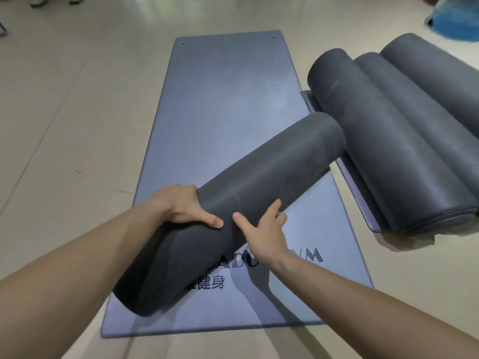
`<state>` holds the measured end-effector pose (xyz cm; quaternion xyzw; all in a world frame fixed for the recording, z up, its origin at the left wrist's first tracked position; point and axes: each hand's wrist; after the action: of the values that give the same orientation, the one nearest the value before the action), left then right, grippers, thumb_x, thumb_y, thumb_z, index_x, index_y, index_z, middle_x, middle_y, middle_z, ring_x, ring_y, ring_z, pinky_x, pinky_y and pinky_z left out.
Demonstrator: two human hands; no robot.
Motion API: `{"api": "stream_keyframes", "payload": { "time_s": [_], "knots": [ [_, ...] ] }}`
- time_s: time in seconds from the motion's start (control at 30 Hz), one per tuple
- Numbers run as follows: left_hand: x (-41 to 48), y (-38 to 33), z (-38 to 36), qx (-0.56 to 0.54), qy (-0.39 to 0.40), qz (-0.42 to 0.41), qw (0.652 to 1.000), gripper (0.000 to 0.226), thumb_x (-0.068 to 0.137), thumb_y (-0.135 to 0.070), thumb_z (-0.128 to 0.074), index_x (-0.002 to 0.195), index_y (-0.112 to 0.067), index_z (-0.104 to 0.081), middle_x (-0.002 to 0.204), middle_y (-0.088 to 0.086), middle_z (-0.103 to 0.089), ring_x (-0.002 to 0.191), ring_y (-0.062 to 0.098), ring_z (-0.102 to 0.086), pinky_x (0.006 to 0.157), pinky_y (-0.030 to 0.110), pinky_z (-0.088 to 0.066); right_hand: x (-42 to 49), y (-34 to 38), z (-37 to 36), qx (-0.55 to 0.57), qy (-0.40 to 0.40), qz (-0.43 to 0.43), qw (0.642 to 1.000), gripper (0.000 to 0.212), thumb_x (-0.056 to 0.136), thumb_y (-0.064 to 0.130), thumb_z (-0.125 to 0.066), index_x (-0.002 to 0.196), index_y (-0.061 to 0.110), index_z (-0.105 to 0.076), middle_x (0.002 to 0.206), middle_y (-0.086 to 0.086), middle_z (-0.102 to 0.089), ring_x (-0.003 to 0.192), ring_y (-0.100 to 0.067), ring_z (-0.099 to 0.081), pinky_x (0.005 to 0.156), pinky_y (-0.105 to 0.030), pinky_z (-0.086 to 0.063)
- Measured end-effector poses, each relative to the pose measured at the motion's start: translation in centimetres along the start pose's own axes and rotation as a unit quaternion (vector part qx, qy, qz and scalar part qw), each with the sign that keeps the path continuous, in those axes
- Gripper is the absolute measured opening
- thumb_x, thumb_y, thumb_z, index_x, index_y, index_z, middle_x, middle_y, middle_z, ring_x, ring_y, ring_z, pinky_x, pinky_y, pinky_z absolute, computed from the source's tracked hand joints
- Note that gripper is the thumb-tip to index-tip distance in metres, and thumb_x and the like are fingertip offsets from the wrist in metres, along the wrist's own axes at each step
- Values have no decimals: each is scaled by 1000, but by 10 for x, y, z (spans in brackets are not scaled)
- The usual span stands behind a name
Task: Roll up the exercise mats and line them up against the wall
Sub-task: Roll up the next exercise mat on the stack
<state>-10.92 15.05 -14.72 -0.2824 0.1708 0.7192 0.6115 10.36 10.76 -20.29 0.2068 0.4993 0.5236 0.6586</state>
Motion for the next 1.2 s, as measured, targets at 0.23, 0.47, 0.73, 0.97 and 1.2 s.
{"api": "stream_keyframes", "payload": {
  "time_s": [0.23,0.47,0.73,0.97,1.2],
  "knots": [
    [-26,-52,-52,-222,-27,1,975,99,41,-99,-56,116,-35,-68,110,-12,-73,101,18,-68,96,39,-54,23,-24,57,24,-4,30,999,97,81,61,-60,162,37,-12,151,8,-26,124,-22,-52,101,-42,-50],
    [-47,-66,-94,-452,-42,-39,890,71,61,-79,-77,126,-64,-52,113,-33,-70,103,1,-70,89,28,-53,-10,-48,57,22,3,2,1000,74,94,74,-46,158,49,-17,136,4,-60,110,-20,-65,98,-52,-56],
    [-30,-133,-107,-582,-15,-52,812,70,60,-71,-86,124,-58,-60,110,-21,-76,102,11,-75,93,42,-59,10,-47,125,117,33,-10,993,72,64,63,-89,125,41,-57,113,16,-75,100,-7,-74,98,-41,-57],
    [19,-237,-103,-634,-83,-11,769,126,40,-98,-73,152,-55,-33,146,-18,-57,128,20,-61,104,47,-54,45,-21,193,-182,-104,39,977,59,100,58,-53,151,30,-45,143,3,-57,124,-24,-60,94,-36,-48],
    [65,-276,-77,-613,-89,-27,784,121,43,-98,-72,150,-61,-30,145,-15,-59,128,23,-61,103,50,-54,70,-34,217,-300,-136,81,941,60,108,47,-32,163,25,-22,163,-3,-34,137,-34,-47,102,-48,-43]
  ]
}}
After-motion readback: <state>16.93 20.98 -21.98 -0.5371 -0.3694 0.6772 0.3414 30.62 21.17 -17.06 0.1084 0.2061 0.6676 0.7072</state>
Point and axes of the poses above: each hand's wrist, its own x-axis towards the middle knuckle, its own z-axis out of the back of the hand, y = z × x
